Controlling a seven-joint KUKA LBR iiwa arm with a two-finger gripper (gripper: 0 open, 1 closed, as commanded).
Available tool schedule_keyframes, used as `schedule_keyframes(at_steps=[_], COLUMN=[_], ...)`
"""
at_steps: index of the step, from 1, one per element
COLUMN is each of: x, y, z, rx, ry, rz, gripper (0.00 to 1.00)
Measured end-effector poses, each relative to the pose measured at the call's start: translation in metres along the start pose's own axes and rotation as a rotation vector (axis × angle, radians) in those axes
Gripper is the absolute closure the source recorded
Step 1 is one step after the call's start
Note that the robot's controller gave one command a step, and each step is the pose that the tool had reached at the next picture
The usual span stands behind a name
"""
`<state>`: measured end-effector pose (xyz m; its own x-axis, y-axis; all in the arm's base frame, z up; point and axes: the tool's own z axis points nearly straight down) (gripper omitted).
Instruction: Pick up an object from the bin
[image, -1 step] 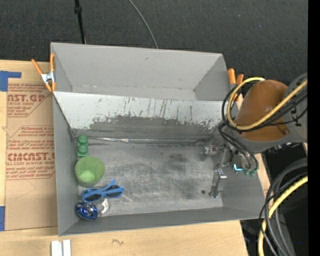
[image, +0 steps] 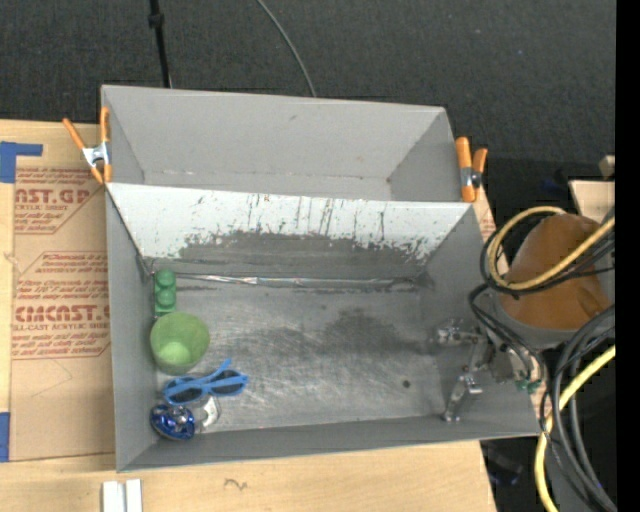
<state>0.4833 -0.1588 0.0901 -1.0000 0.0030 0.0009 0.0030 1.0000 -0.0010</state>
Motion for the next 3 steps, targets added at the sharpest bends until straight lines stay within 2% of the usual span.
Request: schedule_keyframes(at_steps=[1,2,3], x=[-0.012,-0.013,-0.008], y=[0.041,0.019,0.160], z=[0.017,-0.095,0.018], rx=[-0.002,0.001,-0.001], ry=[-0.008,-0.010,-0.016], rz=[0.109,0.148,-0.013], gripper=[0.00,0.00,0.00])
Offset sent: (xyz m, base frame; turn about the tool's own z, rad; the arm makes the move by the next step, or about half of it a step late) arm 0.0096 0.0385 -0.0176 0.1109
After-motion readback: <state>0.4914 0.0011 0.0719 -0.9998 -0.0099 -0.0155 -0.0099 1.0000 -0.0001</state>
